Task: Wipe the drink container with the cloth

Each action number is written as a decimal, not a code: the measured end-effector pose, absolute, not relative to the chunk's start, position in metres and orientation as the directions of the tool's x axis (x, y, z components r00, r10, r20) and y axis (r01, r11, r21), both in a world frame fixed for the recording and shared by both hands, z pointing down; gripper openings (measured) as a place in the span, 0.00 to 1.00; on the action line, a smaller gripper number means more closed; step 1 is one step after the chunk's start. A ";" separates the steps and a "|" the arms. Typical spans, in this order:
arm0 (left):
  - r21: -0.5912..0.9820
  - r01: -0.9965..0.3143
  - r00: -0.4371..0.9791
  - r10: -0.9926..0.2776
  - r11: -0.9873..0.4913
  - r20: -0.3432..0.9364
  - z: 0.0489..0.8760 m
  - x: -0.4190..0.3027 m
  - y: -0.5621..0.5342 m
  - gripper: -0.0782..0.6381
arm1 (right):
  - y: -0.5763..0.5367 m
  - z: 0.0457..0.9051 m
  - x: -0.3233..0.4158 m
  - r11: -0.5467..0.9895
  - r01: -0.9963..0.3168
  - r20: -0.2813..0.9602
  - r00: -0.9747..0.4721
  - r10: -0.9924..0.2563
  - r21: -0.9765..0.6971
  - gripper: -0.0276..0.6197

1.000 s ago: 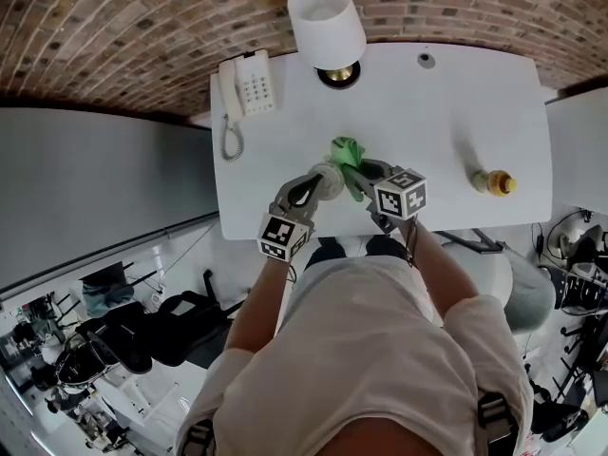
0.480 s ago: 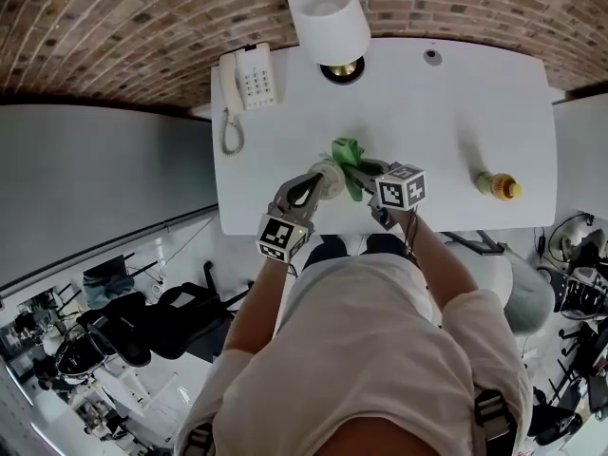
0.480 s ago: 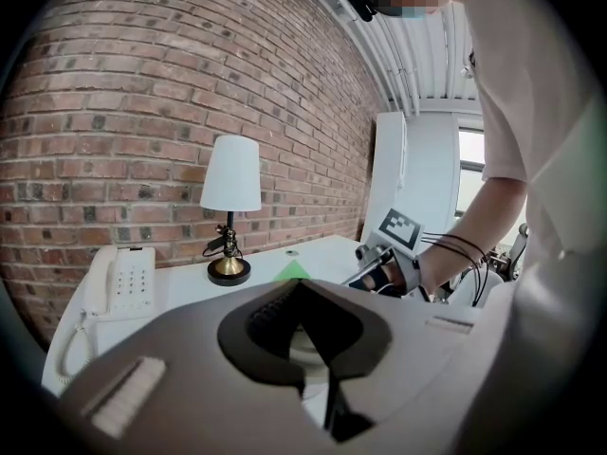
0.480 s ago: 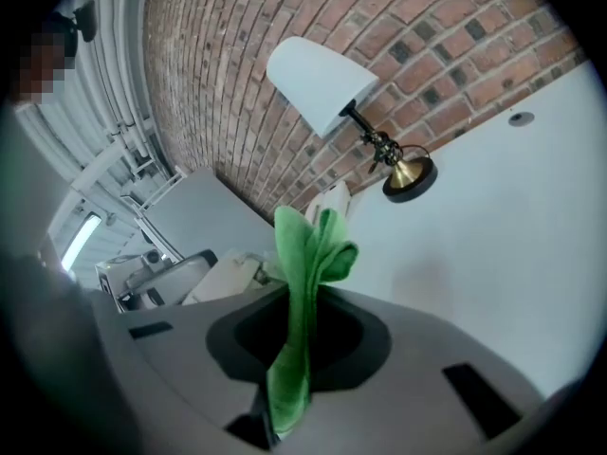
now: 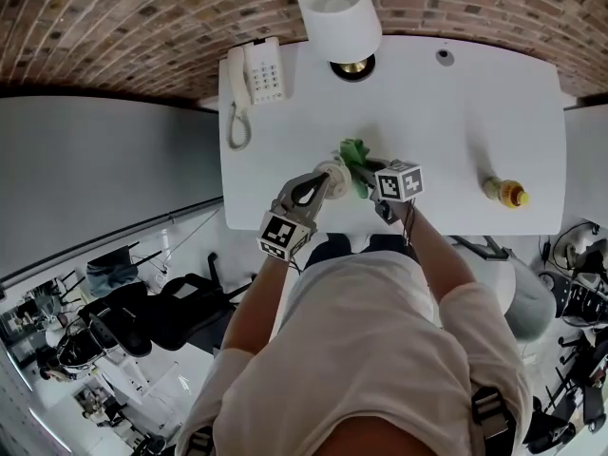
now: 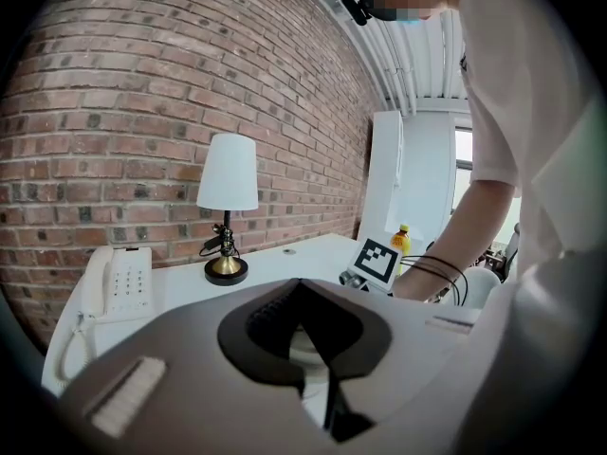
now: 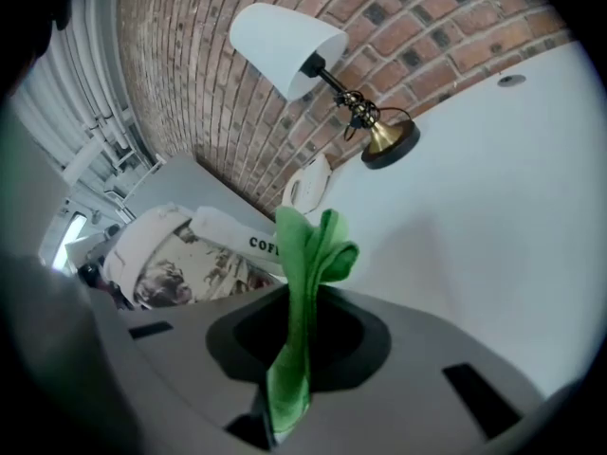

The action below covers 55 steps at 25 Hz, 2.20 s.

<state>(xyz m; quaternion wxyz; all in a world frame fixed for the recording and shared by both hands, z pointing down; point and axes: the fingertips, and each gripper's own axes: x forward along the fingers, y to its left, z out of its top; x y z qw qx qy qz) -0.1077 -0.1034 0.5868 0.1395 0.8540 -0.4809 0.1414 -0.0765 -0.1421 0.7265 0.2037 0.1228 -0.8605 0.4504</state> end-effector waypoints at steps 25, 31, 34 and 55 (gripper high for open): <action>0.085 -0.845 0.522 -0.778 -0.529 0.348 0.588 -0.111 -0.103 0.12 | -0.156 0.698 -0.045 0.586 -0.546 0.524 -0.820 -0.230 -0.598 0.11; 0.082 -0.825 0.551 -0.763 -0.559 0.339 0.586 -0.108 -0.103 0.12 | -0.148 0.644 -0.031 0.558 -0.540 0.432 -0.841 -0.326 -0.630 0.11; 0.080 -0.821 0.557 -0.761 -0.566 0.333 0.587 -0.108 -0.103 0.12 | -0.137 0.622 -0.031 0.561 -0.528 0.392 -0.849 -0.354 -0.637 0.11; 0.081 -0.792 0.597 -0.739 -0.605 0.312 0.587 -0.105 -0.102 0.12 | -0.096 0.634 -0.049 0.586 -0.548 0.458 -0.833 -0.312 -0.597 0.11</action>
